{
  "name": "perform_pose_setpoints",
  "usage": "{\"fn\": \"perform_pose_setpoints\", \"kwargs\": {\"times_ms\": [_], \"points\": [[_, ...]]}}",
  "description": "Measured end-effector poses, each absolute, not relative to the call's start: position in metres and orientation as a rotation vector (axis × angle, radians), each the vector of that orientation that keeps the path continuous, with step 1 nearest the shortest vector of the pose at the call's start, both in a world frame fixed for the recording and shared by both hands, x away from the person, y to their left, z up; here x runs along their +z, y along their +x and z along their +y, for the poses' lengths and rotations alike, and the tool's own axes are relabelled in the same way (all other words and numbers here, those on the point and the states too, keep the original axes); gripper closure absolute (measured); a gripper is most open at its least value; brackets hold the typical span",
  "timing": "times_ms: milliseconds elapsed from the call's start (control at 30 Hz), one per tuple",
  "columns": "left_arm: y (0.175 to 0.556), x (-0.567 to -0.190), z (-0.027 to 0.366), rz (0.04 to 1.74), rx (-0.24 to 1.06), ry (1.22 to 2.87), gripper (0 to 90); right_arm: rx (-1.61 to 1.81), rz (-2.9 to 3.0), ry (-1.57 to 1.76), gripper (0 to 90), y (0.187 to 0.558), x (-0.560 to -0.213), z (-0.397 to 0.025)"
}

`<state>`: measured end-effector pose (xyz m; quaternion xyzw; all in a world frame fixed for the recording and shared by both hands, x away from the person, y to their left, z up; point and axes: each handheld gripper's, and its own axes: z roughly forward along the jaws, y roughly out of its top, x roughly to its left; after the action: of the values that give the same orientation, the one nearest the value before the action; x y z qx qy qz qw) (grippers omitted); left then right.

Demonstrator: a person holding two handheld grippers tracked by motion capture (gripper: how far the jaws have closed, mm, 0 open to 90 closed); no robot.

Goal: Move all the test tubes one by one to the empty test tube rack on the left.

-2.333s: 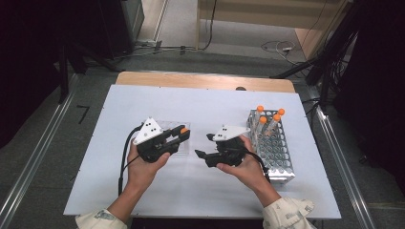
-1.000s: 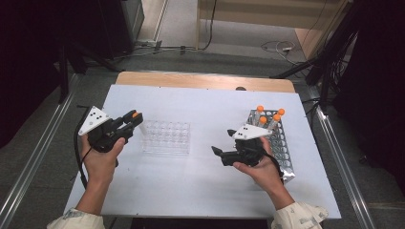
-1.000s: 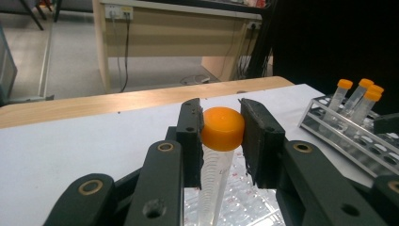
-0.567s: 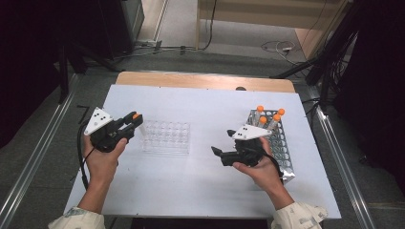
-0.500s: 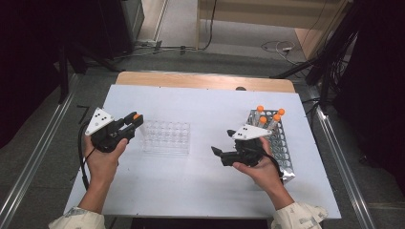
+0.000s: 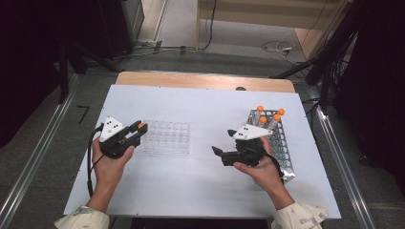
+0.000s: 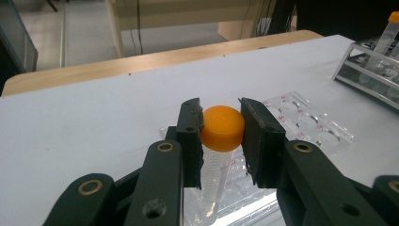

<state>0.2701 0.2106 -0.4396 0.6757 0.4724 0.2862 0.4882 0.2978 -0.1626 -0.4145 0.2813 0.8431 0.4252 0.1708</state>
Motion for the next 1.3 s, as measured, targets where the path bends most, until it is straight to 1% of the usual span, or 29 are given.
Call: {"fn": "perform_pose_setpoints", "kwargs": {"times_ms": [467, 500, 533, 567, 667, 733, 767, 800, 867, 1033, 1133, 1300], "points": [[0.271, -0.446, 0.206, 1.155, 0.709, 1.682, 69.7, 1.211, 2.392, 0.798, 19.7, 0.298, -0.414, -0.163], [0.271, -0.446, 0.206, 1.157, 0.706, 1.685, 65.2, 1.211, 2.393, 0.804, 19.6, 0.298, -0.415, -0.164], [0.271, -0.447, 0.206, 1.157, 0.704, 1.684, 65.2, 1.211, 2.393, 0.804, 19.6, 0.298, -0.415, -0.164], [0.271, -0.447, 0.205, 1.154, 0.697, 1.681, 63.4, 1.213, 2.391, 0.804, 19.7, 0.298, -0.414, -0.164], [0.271, -0.446, 0.205, 1.152, 0.689, 1.667, 56.0, 1.219, 2.386, 0.809, 19.7, 0.298, -0.414, -0.164], [0.27, -0.444, 0.207, 1.158, 0.689, 1.645, 50.5, 1.221, 2.383, 0.815, 19.7, 0.298, -0.414, -0.165], [0.269, -0.442, 0.208, 1.157, 0.696, 1.629, 46.1, 1.224, 2.373, 0.825, 19.7, 0.299, -0.413, -0.167], [0.268, -0.441, 0.209, 1.16, 0.7, 1.619, 46.1, 1.224, 2.373, 0.825, 19.7, 0.299, -0.413, -0.167], [0.266, -0.436, 0.211, 1.161, 0.699, 1.578, 40.5, 1.234, 2.363, 0.84, 19.7, 0.3, -0.411, -0.169], [0.259, -0.427, 0.208, 1.148, 0.683, 1.515, 31.5, 1.249, 2.329, 0.874, 19.6, 0.303, -0.407, -0.179], [0.255, -0.422, 0.203, 1.132, 0.691, 1.504, 28.3, 1.249, 2.311, 0.888, 19.6, 0.305, -0.406, -0.185], [0.249, -0.414, 0.194, 1.094, 0.659, 1.5, 27.0, 1.252, 2.267, 0.924, 19.7, 0.307, -0.401, -0.198]]}}
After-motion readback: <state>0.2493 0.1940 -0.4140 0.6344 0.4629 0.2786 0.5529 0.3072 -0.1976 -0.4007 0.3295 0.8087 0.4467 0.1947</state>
